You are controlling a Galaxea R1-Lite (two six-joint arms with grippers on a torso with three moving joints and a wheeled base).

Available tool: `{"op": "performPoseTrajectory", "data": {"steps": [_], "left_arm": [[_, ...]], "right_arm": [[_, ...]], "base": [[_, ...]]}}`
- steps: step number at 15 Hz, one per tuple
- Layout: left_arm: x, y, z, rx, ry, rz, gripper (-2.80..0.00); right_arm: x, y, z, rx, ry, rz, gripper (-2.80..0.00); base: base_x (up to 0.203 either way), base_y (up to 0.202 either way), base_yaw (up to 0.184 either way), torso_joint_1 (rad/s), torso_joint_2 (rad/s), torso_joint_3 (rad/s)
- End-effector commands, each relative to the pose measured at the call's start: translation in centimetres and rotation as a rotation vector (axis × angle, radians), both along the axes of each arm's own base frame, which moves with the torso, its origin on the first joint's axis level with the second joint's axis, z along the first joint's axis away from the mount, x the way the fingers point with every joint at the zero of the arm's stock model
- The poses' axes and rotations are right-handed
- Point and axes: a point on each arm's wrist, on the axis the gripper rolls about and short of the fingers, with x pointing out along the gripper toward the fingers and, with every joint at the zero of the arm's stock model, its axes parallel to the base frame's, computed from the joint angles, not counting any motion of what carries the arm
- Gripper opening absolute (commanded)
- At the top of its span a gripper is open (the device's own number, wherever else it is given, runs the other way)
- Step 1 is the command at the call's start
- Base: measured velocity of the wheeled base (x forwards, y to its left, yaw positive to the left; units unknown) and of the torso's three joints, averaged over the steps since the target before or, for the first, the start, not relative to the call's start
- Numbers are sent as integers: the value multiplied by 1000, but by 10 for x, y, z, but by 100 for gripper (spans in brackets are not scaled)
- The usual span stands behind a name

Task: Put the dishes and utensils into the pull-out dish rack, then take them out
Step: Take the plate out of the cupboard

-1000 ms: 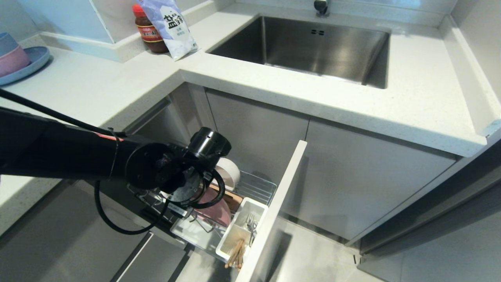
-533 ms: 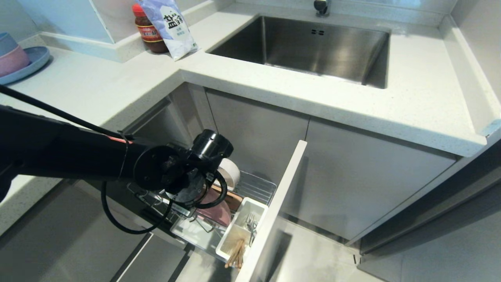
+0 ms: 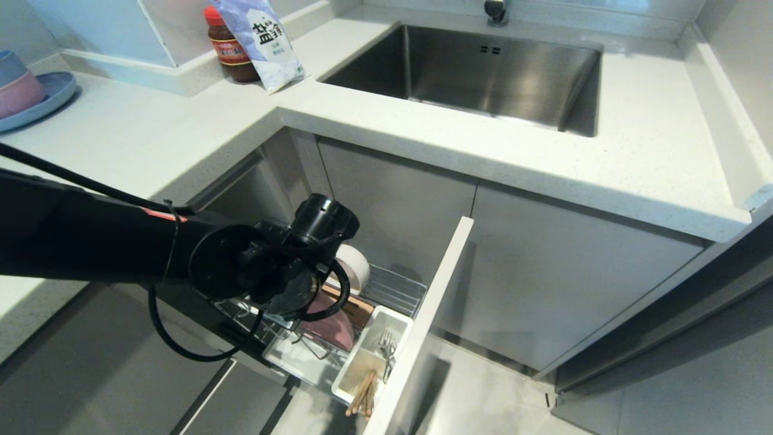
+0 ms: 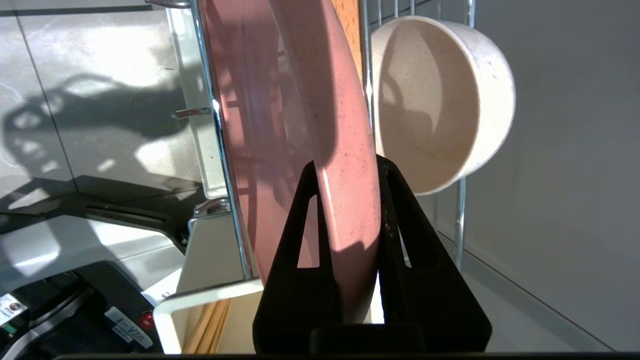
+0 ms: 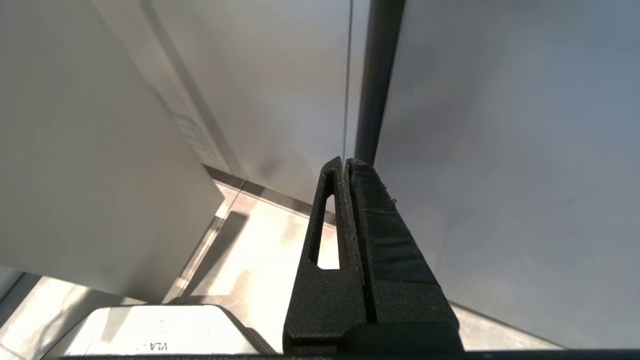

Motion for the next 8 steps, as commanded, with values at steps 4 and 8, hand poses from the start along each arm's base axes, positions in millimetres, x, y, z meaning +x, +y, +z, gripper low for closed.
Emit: {"op": "performPoseTrajectory", "data": {"steps": [4, 8], "left_arm": [[-41, 3, 52, -78, -145, -43, -280], [-87, 11, 101, -170, -287, -123, -280]], "right_arm": [[0, 0, 0, 0, -1, 0, -280], [0, 0, 0, 0, -1, 0, -280]], "base": [[0, 0, 0, 0, 0, 0], [0, 0, 0, 0, 0, 0]]}}
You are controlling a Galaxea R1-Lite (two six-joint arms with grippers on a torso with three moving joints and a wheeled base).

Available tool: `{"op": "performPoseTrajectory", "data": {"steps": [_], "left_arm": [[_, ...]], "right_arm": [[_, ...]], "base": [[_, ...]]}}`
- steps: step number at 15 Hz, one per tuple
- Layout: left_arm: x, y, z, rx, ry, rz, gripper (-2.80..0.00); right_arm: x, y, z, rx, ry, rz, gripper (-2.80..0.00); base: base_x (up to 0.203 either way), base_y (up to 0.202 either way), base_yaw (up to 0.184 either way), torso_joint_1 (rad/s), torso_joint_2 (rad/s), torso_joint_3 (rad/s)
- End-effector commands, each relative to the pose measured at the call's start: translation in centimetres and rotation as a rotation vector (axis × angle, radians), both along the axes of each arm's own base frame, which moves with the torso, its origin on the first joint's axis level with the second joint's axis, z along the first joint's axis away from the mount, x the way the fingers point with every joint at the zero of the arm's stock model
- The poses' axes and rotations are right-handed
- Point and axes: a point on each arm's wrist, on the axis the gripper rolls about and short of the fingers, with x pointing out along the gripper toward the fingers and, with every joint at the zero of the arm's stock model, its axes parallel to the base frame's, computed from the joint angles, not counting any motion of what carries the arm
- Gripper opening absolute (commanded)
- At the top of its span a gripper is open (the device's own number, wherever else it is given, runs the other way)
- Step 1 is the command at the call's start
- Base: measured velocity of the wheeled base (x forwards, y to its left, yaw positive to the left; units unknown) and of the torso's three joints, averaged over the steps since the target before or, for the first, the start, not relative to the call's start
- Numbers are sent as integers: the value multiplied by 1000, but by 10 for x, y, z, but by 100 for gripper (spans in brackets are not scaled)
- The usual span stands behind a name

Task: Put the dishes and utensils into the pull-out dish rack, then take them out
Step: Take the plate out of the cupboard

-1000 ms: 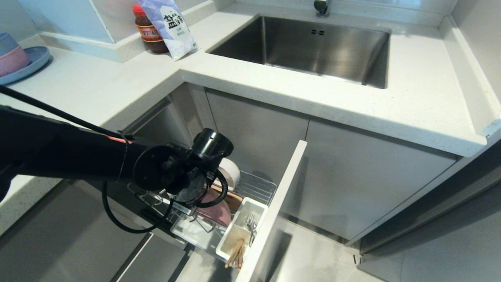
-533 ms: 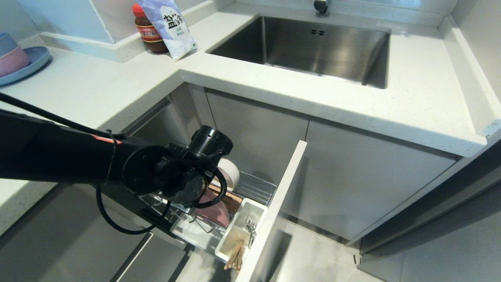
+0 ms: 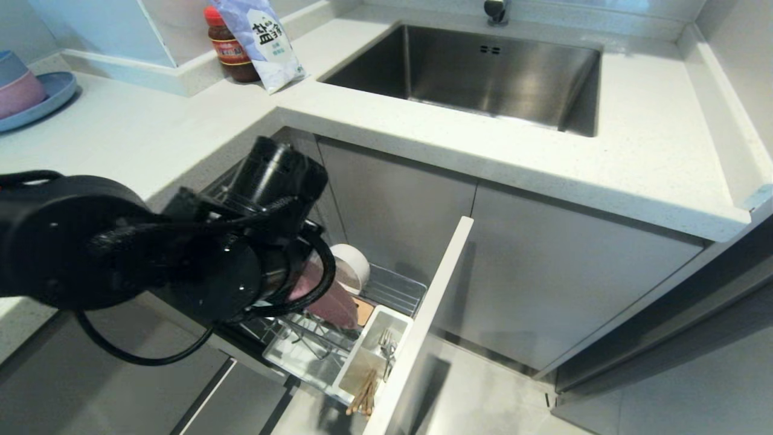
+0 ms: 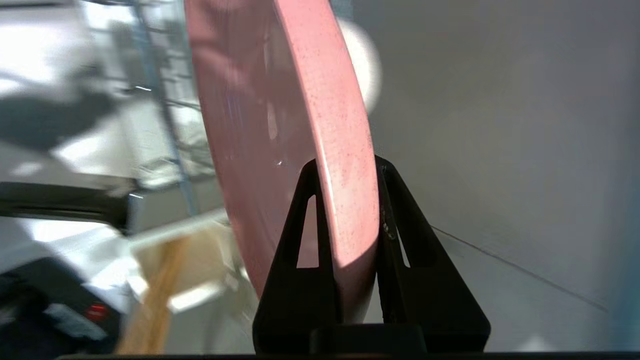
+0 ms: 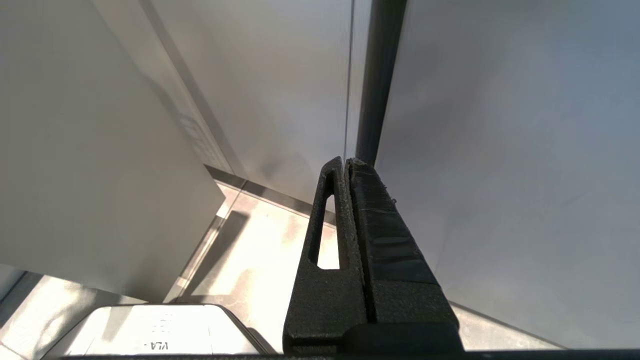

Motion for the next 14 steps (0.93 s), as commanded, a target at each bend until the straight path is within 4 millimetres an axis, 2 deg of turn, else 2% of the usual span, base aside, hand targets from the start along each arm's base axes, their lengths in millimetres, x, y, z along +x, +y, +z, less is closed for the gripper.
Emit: {"op": "performPoseTrajectory", "data": {"steps": [1, 3, 5, 7, 9, 11, 14], "left_arm": [[-39, 15, 43, -102, -119, -65, -280], [-68, 27, 70, -134, -198, -155, -280], [-93, 47, 109, -139, -317, -228, -280], [-109, 68, 143, -71, -443, -273, -280], [-121, 89, 166, 26, -572, -274, -280], [-125, 114, 185, 172, -696, -164, -280], [-134, 154, 199, 420, -774, 28, -280]], "right_arm": [[0, 0, 0, 0, -1, 0, -280], [0, 0, 0, 0, -1, 0, -280], [0, 0, 0, 0, -1, 0, -280], [0, 0, 0, 0, -1, -1, -280], [0, 0, 0, 0, -1, -1, -280], [0, 0, 0, 0, -1, -1, -280], [0, 0, 0, 0, -1, -1, -280]], "base": [[0, 0, 0, 0, 0, 0], [0, 0, 0, 0, 0, 0], [0, 0, 0, 0, 0, 0], [0, 0, 0, 0, 0, 0], [0, 0, 0, 0, 0, 0], [0, 0, 0, 0, 0, 0], [0, 0, 0, 0, 0, 0]]}}
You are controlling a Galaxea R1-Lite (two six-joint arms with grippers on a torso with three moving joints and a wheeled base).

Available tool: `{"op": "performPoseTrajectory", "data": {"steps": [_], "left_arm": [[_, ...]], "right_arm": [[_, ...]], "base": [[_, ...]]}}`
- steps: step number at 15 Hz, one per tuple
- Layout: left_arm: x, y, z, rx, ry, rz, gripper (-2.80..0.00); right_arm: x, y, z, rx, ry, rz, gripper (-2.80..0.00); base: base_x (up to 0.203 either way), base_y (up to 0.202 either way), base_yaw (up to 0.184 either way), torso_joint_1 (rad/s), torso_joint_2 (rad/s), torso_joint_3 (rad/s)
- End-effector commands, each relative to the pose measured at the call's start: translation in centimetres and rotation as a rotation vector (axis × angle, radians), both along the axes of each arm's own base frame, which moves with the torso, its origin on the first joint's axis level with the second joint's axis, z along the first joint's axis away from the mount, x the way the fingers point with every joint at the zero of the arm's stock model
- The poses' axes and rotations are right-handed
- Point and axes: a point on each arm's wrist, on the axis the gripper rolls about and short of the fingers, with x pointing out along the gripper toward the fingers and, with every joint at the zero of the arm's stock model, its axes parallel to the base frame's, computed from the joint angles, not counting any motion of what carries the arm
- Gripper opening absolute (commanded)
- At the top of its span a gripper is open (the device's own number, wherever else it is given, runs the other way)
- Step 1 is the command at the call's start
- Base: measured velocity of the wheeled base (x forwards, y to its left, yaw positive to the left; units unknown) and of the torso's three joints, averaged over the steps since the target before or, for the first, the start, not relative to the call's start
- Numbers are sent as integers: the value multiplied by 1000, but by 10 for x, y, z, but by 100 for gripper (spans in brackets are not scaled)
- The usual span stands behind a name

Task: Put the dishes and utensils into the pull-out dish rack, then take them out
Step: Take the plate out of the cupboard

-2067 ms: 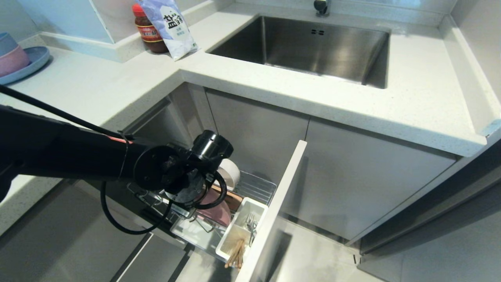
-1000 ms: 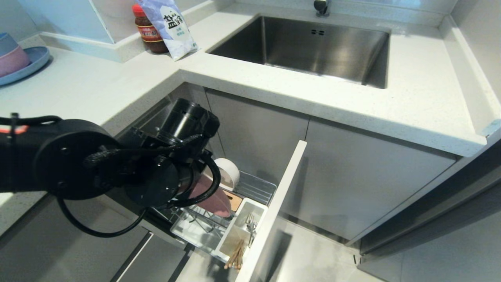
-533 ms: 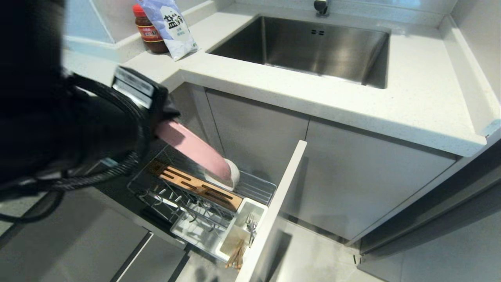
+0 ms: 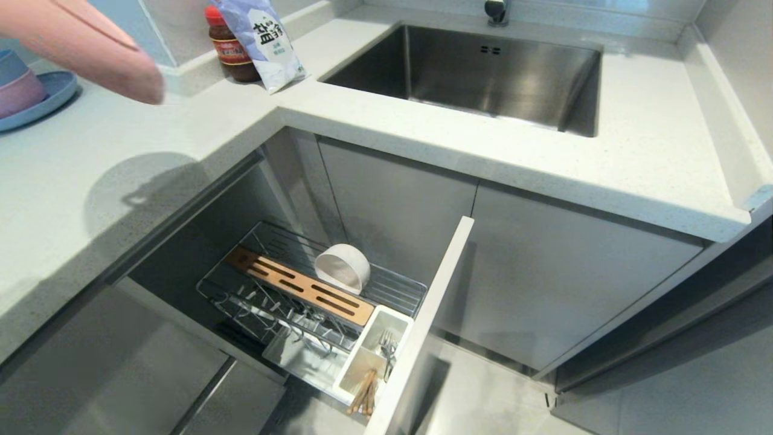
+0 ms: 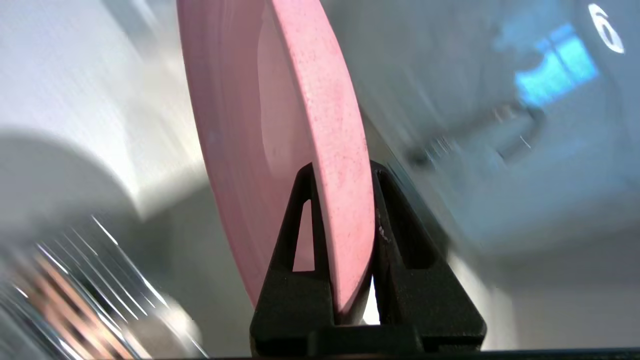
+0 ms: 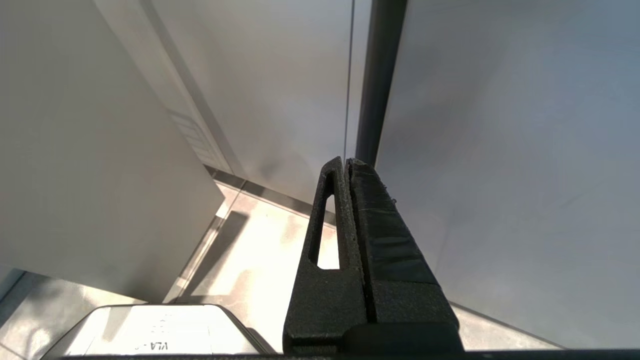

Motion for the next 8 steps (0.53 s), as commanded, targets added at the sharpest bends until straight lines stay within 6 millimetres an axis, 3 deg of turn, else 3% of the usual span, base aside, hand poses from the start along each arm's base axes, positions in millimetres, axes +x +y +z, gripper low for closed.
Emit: {"op": "performPoseTrajectory", "data": {"steps": [1, 5, 8], "left_arm": [[-21, 35, 9, 145, -71, 215, -280], [-34, 67, 4, 454, 78, 648, -280], [-38, 85, -13, 698, 422, 897, -280]], "right_arm": [[0, 0, 0, 0, -1, 2, -280], [0, 0, 0, 0, -1, 0, -280], [0, 0, 0, 0, -1, 0, -280]], "base": [[0, 0, 0, 0, 0, 0], [0, 0, 0, 0, 0, 0], [0, 0, 0, 0, 0, 0]]}}
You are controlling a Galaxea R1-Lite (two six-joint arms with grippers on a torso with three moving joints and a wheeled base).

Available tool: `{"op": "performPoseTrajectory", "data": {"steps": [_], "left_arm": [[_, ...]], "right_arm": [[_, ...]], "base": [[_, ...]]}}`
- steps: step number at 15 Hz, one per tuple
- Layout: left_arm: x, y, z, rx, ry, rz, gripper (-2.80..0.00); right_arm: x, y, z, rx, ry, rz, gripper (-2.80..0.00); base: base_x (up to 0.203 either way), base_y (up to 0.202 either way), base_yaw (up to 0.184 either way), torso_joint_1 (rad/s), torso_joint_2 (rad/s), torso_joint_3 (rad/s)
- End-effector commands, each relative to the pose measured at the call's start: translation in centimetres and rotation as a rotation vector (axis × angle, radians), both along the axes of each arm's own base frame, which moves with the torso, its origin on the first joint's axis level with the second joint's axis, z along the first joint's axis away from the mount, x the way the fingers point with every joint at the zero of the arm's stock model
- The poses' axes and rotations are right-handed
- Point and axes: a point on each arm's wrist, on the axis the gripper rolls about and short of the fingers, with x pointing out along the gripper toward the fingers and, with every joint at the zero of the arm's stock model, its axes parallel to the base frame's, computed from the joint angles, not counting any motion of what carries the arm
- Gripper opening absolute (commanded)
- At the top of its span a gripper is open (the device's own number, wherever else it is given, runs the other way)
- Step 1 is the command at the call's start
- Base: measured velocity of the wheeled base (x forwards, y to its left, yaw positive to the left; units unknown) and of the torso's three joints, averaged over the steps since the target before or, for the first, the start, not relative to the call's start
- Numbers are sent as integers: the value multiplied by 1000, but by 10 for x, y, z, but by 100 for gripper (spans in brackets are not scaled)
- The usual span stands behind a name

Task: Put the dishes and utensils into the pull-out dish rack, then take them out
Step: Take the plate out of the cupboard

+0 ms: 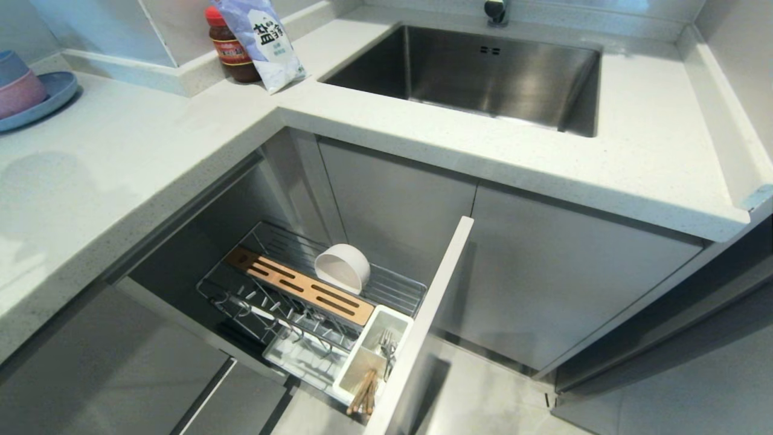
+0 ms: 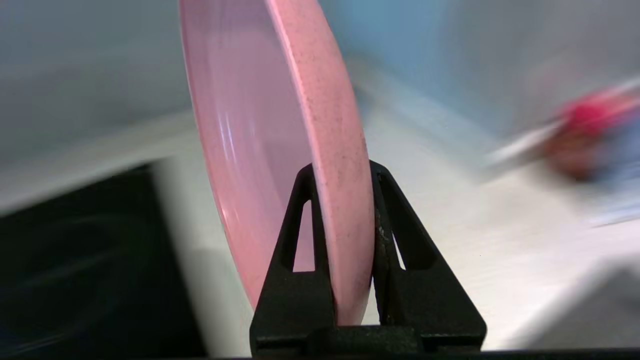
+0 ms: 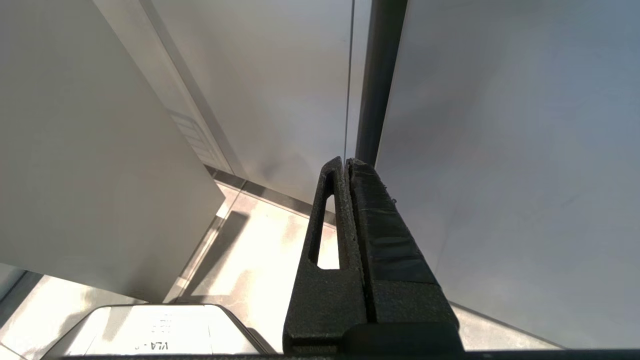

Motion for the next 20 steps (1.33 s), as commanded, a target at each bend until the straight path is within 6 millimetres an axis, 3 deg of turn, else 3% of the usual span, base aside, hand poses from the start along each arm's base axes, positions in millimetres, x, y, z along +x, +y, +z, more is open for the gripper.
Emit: {"op": "performPoseTrajectory", "data": {"steps": [1, 3, 9, 12, 16, 20], "left_arm": [[-7, 14, -14, 85, 270, 261, -280], [1, 27, -26, 89, 523, 336, -280], [21, 44, -25, -29, 865, 285, -280], [52, 53, -29, -41, 981, 196, -280], [105, 57, -48, -16, 1124, 141, -280], [141, 56, -62, 6, 1185, 80, -280]], "right_arm": [[0, 0, 0, 0, -1, -1, -280], [0, 0, 0, 0, -1, -1, -280], [0, 0, 0, 0, -1, 0, -280], [0, 0, 0, 0, -1, -1, -280], [0, 0, 0, 0, -1, -1, -280], [0, 0, 0, 0, -1, -1, -280]], "base": [[0, 0, 0, 0, 0, 0], [0, 0, 0, 0, 0, 0], [0, 0, 0, 0, 0, 0], [0, 0, 0, 0, 0, 0], [0, 0, 0, 0, 0, 0], [0, 0, 0, 0, 0, 0]]}}
